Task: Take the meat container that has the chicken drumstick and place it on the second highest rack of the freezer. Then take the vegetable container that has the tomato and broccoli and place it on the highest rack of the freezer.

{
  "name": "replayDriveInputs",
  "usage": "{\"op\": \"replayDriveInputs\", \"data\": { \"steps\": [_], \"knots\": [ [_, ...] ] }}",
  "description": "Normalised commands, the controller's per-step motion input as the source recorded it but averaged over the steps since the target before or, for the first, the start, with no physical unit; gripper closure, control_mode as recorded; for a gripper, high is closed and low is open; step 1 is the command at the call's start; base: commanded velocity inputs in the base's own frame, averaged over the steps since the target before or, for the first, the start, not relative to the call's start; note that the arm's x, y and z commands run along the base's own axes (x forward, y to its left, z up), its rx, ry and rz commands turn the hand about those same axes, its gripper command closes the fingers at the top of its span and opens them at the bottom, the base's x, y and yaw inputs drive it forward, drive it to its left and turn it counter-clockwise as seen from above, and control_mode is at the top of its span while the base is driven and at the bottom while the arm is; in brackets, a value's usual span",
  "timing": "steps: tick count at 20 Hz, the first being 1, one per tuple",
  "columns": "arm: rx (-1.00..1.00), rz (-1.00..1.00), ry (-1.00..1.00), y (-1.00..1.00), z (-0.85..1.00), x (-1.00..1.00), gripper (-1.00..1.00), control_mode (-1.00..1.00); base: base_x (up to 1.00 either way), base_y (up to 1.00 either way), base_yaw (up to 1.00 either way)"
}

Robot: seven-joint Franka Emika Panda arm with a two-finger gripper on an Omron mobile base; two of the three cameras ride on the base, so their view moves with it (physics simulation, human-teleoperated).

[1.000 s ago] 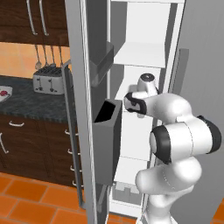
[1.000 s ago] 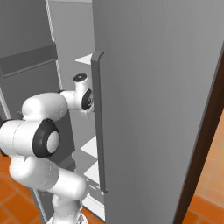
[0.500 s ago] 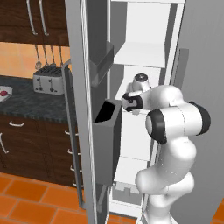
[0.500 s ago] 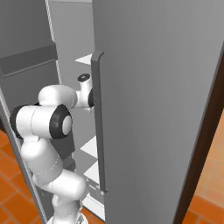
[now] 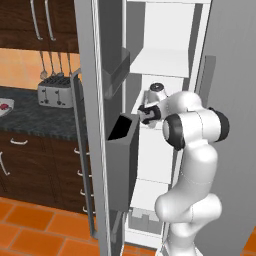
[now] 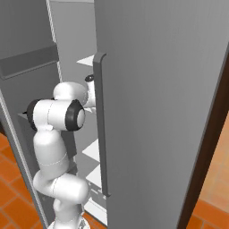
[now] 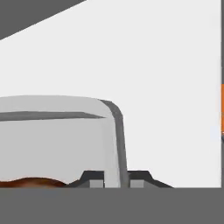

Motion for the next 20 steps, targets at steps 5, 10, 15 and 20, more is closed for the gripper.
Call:
{"op": "replayDriveInputs", "data": {
  "steps": [5,10,15,20],
  "knots": [
    [0.00,-0.01,0.00,0.00,-0.25,0.22,1.00,-1.00,0.00,0.00,0.00],
    [0.00,0.00,0.00,0.00,0.00,0.00,1.00,-1.00,0.00,0.00,0.00],
    [0.00,0.00,0.00,0.00,0.00,0.00,-1.00,-1.00,0.00,0.00,0.00],
    [0.00,0.00,0.00,0.00,0.00,0.00,-1.00,-1.00,0.00,0.00,0.00]
  ]
}}
